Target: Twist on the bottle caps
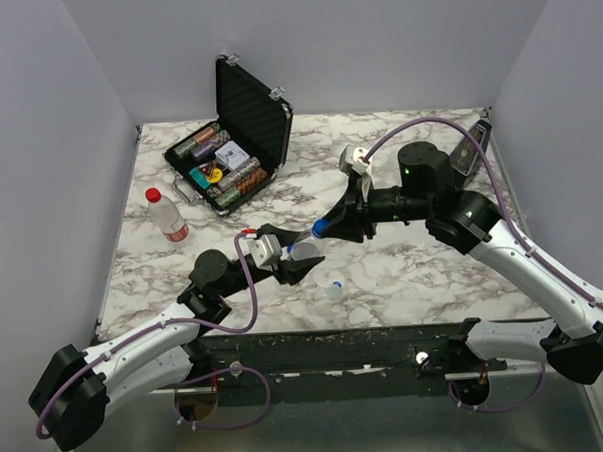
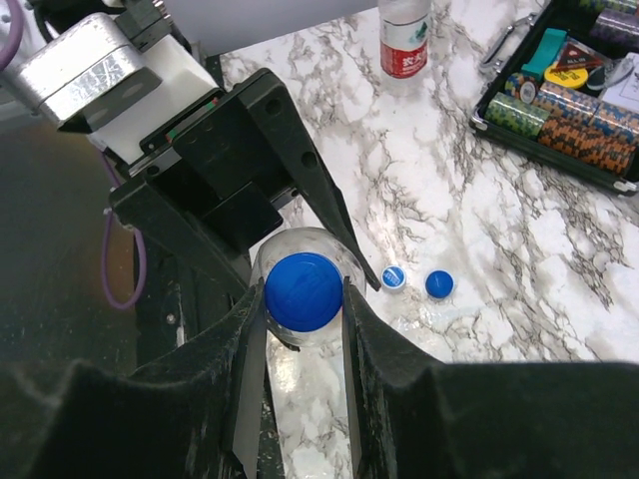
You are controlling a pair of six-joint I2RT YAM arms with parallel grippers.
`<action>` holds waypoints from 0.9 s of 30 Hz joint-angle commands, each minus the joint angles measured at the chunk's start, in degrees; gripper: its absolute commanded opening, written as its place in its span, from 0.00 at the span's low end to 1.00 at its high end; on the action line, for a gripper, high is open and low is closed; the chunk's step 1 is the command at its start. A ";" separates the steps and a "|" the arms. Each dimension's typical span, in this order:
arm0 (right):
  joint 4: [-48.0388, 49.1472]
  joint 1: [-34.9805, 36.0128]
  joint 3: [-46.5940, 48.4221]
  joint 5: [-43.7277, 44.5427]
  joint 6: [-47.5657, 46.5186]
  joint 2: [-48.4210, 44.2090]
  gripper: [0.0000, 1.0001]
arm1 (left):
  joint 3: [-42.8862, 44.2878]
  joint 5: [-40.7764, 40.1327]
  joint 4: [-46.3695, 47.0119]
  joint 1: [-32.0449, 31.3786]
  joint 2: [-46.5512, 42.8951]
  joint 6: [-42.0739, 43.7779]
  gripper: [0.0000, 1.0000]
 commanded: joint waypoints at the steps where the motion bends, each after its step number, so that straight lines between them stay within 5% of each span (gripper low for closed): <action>1: -5.27 -0.75 -0.65 -9.59 -4.09 -1.15 0.01 | 1.65 2.06 4.47 1.36 0.36 -1.50 0.00; 9: -6.41 -1.19 0.31 -10.39 -7.00 -0.80 0.01 | 2.01 4.71 5.44 1.53 1.51 -2.38 0.00; 21: -3.61 -1.01 -0.91 -2.31 0.47 -0.35 0.02 | 2.53 -8.04 -0.80 1.45 -0.07 1.40 0.00; 25: -3.16 -1.01 -0.83 -1.69 1.26 -0.79 0.16 | 2.89 -9.00 -1.77 1.53 0.36 1.40 0.00; 27: -3.16 -1.01 -0.21 -0.90 1.35 -1.41 0.35 | 3.15 -9.44 -2.64 1.53 0.80 1.31 0.00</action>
